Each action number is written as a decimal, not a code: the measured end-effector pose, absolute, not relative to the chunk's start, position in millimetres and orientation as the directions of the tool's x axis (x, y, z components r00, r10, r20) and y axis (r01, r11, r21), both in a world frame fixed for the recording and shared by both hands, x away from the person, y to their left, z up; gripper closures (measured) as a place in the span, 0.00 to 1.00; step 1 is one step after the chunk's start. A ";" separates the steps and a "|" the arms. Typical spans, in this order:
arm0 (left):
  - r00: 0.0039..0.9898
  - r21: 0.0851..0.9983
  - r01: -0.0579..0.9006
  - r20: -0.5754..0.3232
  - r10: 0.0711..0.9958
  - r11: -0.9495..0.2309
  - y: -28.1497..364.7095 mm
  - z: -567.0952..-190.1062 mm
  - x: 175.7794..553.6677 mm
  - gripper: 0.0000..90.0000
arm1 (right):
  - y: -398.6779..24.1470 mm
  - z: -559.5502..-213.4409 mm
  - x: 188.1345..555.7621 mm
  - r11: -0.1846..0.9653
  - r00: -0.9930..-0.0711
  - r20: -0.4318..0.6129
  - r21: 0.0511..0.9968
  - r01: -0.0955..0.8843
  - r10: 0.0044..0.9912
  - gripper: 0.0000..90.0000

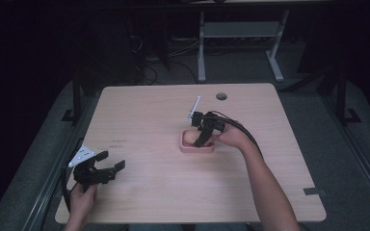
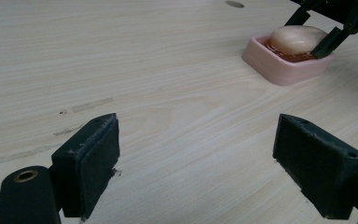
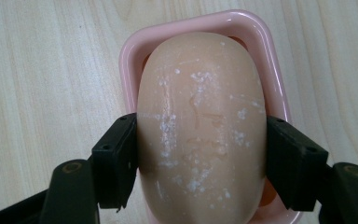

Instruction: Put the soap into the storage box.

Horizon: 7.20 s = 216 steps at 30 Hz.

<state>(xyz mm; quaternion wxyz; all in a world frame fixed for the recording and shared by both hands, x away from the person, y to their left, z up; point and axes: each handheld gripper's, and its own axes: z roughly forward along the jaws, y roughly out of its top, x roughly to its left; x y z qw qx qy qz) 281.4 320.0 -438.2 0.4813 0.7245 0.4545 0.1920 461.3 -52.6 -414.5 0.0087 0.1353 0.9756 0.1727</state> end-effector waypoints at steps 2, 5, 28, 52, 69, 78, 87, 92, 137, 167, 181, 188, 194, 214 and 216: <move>0.513 0.872 0.473 -0.158 0.843 -0.124 319.9 -438.2 281.1 0.16 | -52.6 -414.6 461.6 0.903 -0.964 0.029 0.342 0.259 0.265 0.35; 0.512 0.871 0.475 -0.160 0.844 -0.123 319.9 -438.2 281.2 0.16 | -52.4 -415.0 461.9 0.903 -0.963 0.032 0.342 0.261 0.266 0.35; 0.511 0.874 0.472 -0.162 0.844 -0.119 320.1 -438.1 281.0 0.16 | -54.1 -415.7 463.6 0.899 -0.960 0.044 0.342 0.274 0.276 0.35; 0.511 0.872 0.475 -0.162 0.844 -0.120 320.3 -437.7 280.8 0.16 | -55.2 -412.9 462.7 0.890 -0.956 0.057 0.355 0.288 0.286 0.34; 0.515 0.871 0.474 -0.157 0.843 -0.128 320.4 -438.2 280.1 0.16 | -64.3 -401.9 460.0 0.870 -0.951 0.062 0.387 0.304 0.304 0.30; 0.510 0.873 0.471 -0.155 0.846 -0.124 321.9 -437.2 279.5 0.16 | -73.0 -394.2 456.9 0.865 -0.948 0.049 0.398 0.307 0.314 0.31; 0.511 0.873 0.471 -0.155 0.845 -0.124 321.2 -437.0 279.6 0.16 | -82.5 -391.1 452.0 0.856 -0.941 0.050 0.403 0.325 0.334 0.31; 0.513 0.873 0.471 -0.156 0.844 -0.126 320.2 -437.8 279.9 0.16 | -90.7 -389.5 449.4 0.846 -0.935 0.057 0.410 0.341 0.349 0.31; 0.515 0.872 0.471 -0.153 0.843 -0.129 319.9 -438.0 280.0 0.16 | -127.2 -377.3 423.8 0.823 -0.926 0.053 0.441 0.358 0.375 0.31; 0.510 0.874 0.469 -0.153 0.847 -0.125 318.3 -437.8 279.0 0.16 | -167.9 -392.4 395.6 0.800 -0.905 0.043 0.450 0.396 0.424 0.30; 0.512 0.870 0.474 -0.150 0.846 -0.133 317.6 -438.7 279.1 0.16 | -191.4 -401.9 382.2 0.777 -0.888 0.055 0.463 0.427 0.456 0.30; 0.513 0.870 0.475 -0.149 0.846 -0.135 317.2 -438.9 279.0 0.16 | -199.3 -409.0 376.6 0.770 -0.880 0.067 0.456 0.446 0.470 0.30; 0.513 0.869 0.476 -0.148 0.845 -0.137 316.3 -439.2 279.1 0.16 | -207.3 -412.0 370.7 0.757 -0.873 0.071 0.468 0.456 0.482 0.30; 0.526 0.867 0.473 -0.134 0.840 -0.157 314.7 -440.2 279.4 0.16 | -227.8 -431.0 347.4 0.726 -0.850 0.097 0.475 0.497 0.518 0.30; 0.527 0.867 0.474 -0.136 0.839 -0.157 314.5 -440.4 279.4 0.16 | -229.6 -432.6 344.8 0.724 -0.848 0.098 0.475 0.500 0.521 0.30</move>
